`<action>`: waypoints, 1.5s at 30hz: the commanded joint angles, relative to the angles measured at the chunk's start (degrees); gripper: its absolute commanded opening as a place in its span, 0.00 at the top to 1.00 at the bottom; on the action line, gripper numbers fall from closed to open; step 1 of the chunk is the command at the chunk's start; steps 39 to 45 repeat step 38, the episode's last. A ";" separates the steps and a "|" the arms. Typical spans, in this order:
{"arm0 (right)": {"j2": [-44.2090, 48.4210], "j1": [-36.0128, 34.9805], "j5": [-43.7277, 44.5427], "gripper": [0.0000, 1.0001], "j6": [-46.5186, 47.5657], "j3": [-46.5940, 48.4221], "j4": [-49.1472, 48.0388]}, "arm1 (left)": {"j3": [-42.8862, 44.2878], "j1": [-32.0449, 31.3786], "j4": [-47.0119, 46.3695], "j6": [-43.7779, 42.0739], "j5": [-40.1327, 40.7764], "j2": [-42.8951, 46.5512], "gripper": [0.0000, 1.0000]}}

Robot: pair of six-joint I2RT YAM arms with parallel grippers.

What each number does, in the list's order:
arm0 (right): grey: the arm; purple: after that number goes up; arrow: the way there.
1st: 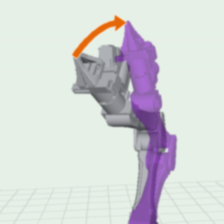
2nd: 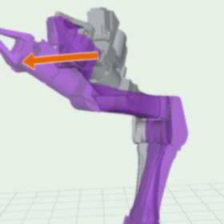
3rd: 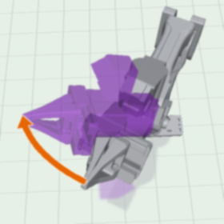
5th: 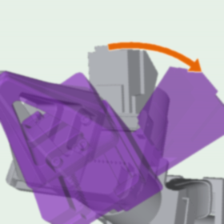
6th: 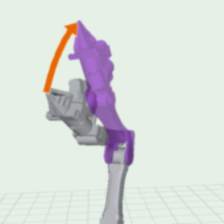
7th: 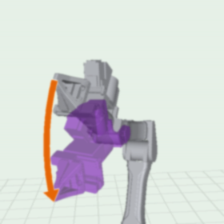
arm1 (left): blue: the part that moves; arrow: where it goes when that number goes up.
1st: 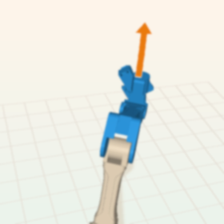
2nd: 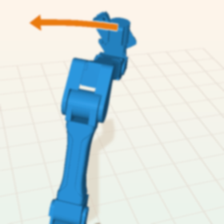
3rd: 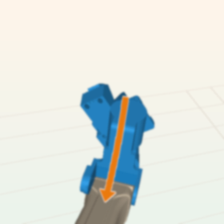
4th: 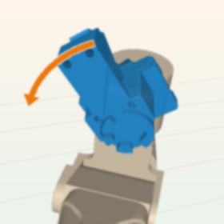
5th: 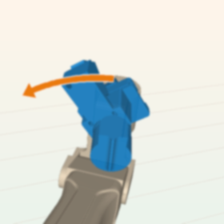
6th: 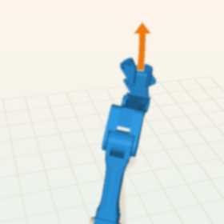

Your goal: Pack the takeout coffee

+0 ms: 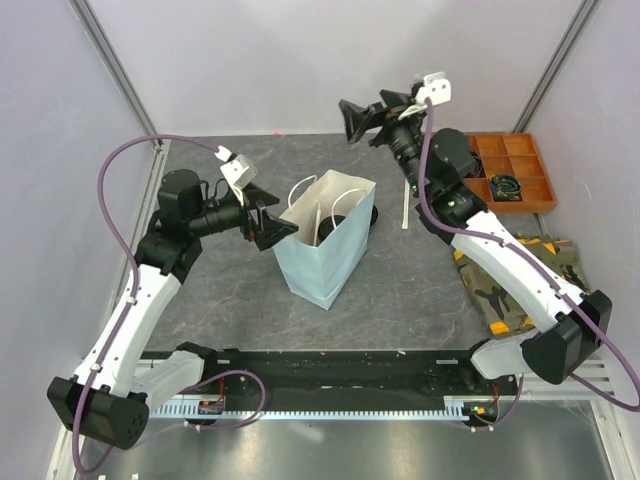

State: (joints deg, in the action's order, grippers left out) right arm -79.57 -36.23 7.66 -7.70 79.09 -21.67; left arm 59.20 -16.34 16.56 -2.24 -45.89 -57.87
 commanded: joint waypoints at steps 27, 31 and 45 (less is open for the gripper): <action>-3.49 32.53 -6.69 0.02 1.81 4.85 43.03 | 39.43 26.09 36.71 8.23 15.65 -35.03 0.00; -4.63 35.96 -7.48 0.02 2.44 3.18 44.61 | 35.82 26.09 35.30 5.32 16.53 -33.98 0.00; -8.05 41.24 -11.17 0.02 -1.70 8.79 44.79 | 39.65 26.09 35.65 3.91 20.40 -36.09 0.00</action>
